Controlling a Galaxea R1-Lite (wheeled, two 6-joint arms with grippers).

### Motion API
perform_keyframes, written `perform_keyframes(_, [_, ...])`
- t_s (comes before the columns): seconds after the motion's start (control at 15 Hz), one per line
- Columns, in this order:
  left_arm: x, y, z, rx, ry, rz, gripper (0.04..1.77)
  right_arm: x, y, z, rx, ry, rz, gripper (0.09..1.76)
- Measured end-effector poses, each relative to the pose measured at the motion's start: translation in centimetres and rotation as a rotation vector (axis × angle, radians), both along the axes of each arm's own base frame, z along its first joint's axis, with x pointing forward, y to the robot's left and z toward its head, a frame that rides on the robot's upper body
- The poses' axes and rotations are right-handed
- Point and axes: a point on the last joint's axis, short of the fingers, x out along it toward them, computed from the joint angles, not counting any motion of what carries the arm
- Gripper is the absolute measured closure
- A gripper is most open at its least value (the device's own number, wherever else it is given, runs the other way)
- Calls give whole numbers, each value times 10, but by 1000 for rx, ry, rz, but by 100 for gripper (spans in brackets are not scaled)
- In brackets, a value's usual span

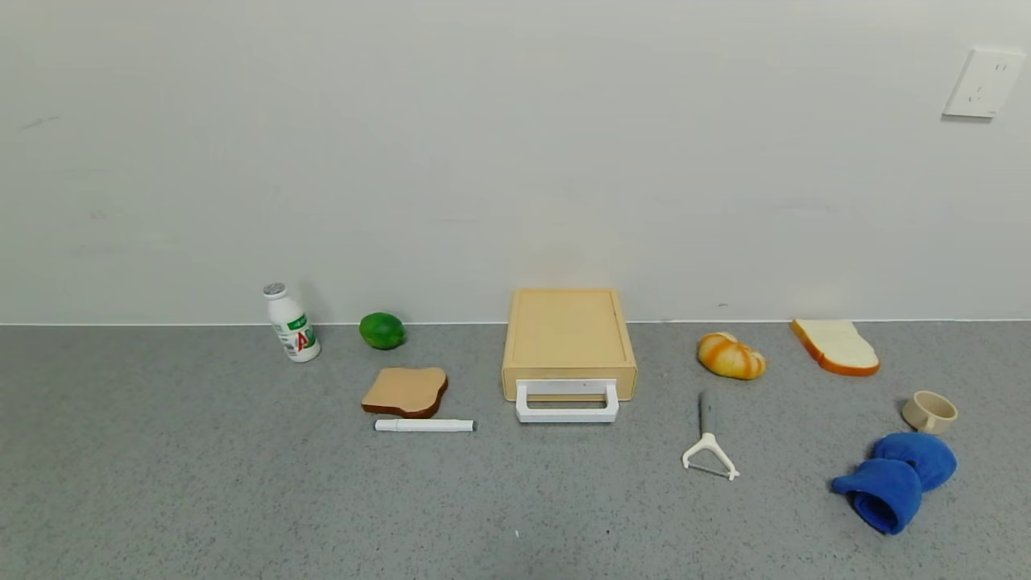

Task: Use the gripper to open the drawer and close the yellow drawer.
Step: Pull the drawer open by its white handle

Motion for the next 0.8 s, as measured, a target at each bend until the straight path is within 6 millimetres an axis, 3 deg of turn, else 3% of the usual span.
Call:
perform_keyframes(0.4, [-2, 0, 8, -4, -18, -6, 9, 0, 0, 0, 0, 0, 0, 14])
perform_keyframes(0.6, [-6, 0, 33, -21, -46, -2, 9, 0, 0, 0, 0, 0, 0, 14])
perform_keyframes(0.8, [0, 0, 72, -25, -23, 8, 9, 0, 0, 0, 0, 0, 0, 14])
